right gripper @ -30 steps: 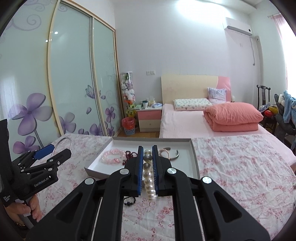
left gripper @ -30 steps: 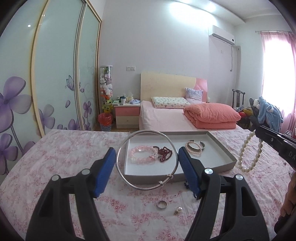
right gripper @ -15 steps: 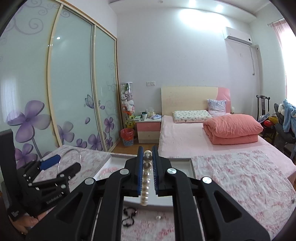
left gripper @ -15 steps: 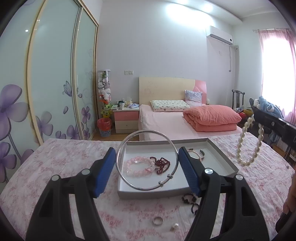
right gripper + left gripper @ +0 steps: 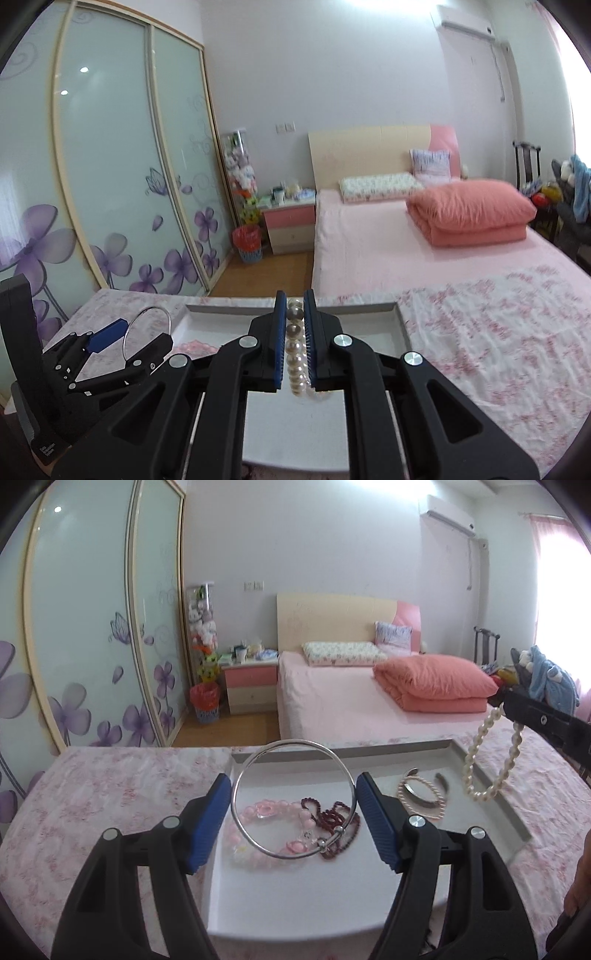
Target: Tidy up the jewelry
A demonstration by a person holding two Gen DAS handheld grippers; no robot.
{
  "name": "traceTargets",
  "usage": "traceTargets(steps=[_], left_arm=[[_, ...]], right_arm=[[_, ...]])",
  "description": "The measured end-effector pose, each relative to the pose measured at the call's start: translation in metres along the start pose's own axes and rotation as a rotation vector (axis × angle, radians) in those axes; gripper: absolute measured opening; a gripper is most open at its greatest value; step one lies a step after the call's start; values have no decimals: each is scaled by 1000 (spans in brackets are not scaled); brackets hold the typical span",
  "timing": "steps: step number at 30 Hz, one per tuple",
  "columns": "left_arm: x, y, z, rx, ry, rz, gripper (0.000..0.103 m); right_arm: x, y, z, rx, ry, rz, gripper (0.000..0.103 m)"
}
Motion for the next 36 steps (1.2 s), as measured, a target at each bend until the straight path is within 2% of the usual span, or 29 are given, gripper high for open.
traceTargets(steps=[3, 6, 8, 10, 18, 23, 30, 36], left_arm=[[-19, -3, -3, -9, 9, 21, 68], [-38, -5, -7, -8, -11, 74, 69], [-41, -6, -6, 0, -18, 75, 72], [-37, -4, -2, 16, -34, 52, 79], [-2, 3, 18, 44, -20, 11, 79], [28, -9, 32, 41, -11, 6, 79], [60, -42, 53, 35, -20, 49, 82], [75, -71, 55, 5, -34, 98, 82]], right_arm=[[-24, -5, -1, -23, 6, 43, 10], [-34, -11, -5, -47, 6, 80, 12], [-32, -16, -11, -67, 4, 91, 18], [-28, -18, -15, -72, -10, 86, 35], [2, -29, -23, -76, -36, 88, 36], [20, -41, -22, -65, -26, 105, 36], [35, -78, -18, -42, -2, 204, 36], [40, -109, -5, 4, 19, 292, 35]])
Point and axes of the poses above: each gripper's, at about its wrist camera, not at the fingertips, and x roughly against the way its jaws point, z to its left, y to its top, the point moved 6 cm from there along -x, roughly the way its jaws point, and after that the axes turned 6 degrees about x, right-handed, at the moved point
